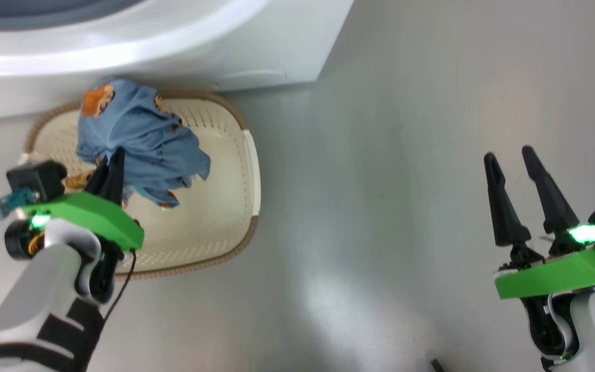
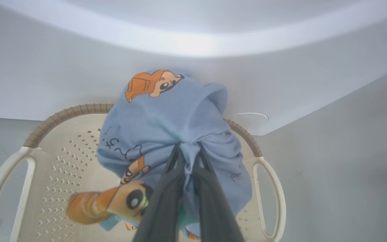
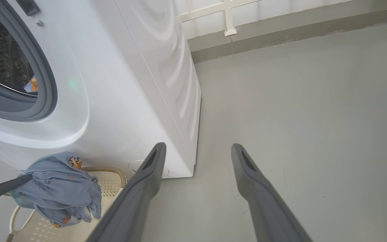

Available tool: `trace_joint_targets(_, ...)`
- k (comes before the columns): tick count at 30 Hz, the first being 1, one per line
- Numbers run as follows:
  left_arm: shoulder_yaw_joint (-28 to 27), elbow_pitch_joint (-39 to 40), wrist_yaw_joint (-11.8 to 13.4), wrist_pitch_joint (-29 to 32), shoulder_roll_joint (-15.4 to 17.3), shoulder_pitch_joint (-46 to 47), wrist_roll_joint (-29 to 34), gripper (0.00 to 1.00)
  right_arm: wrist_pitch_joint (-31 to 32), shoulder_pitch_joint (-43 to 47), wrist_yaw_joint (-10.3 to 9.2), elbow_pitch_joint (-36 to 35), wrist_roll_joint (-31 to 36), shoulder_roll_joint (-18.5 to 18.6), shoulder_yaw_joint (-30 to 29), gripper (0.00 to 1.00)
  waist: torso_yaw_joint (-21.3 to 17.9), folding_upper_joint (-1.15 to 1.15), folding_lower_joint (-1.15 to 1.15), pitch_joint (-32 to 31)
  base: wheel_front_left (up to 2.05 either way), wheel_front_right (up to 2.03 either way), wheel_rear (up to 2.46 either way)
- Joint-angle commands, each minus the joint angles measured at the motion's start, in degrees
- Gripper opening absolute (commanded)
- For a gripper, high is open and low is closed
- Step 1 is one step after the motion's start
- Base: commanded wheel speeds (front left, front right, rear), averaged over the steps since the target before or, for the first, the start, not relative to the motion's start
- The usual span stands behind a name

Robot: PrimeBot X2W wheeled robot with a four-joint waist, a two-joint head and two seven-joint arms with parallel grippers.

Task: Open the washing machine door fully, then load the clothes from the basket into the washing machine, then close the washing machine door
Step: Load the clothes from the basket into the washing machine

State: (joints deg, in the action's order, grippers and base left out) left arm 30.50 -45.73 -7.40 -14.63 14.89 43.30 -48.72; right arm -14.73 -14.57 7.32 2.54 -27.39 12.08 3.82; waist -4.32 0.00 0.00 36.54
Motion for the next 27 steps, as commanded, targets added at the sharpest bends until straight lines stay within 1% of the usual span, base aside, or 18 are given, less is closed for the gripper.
trace_joint_targets(1, -3.66, 1.97, -0.09, -0.36, 1.73, -2.6, 2.06, 0.0, -0.27, 2.7, 0.17, -0.79, -0.25, 0.82, 1.01, 1.0, 1.69, 0.0, 0.0, -5.26, 0.0, 0.0, 0.0)
trace_joint_targets(6, -8.83, 6.08, -0.09, -0.37, 1.03, -7.71, 7.92, 0.0, -0.27, 4.8, 0.17, 0.21, -0.61, 1.46, 1.24, 1.0, 2.48, 0.0, 0.0, -9.59, 0.0, 0.0, 0.0)
trace_joint_targets(13, -15.56, 12.68, -0.09, -0.37, 0.21, -14.52, 14.4, 0.0, -0.27, 7.95, 0.17, 1.23, -1.04, 2.2, 1.19, 1.0, 3.4, 0.0, 0.0, -15.51, 0.0, 0.0, 0.0)
trace_joint_targets(27, -24.43, 27.52, -0.09, -0.37, -1.94, -30.34, 22.64, 0.0, -0.27, 15.93, 0.17, 1.71, -1.95, 3.85, -0.57, 1.0, 4.69, 0.0, 0.0, -25.56, 0.0, 0.0, 0.0)
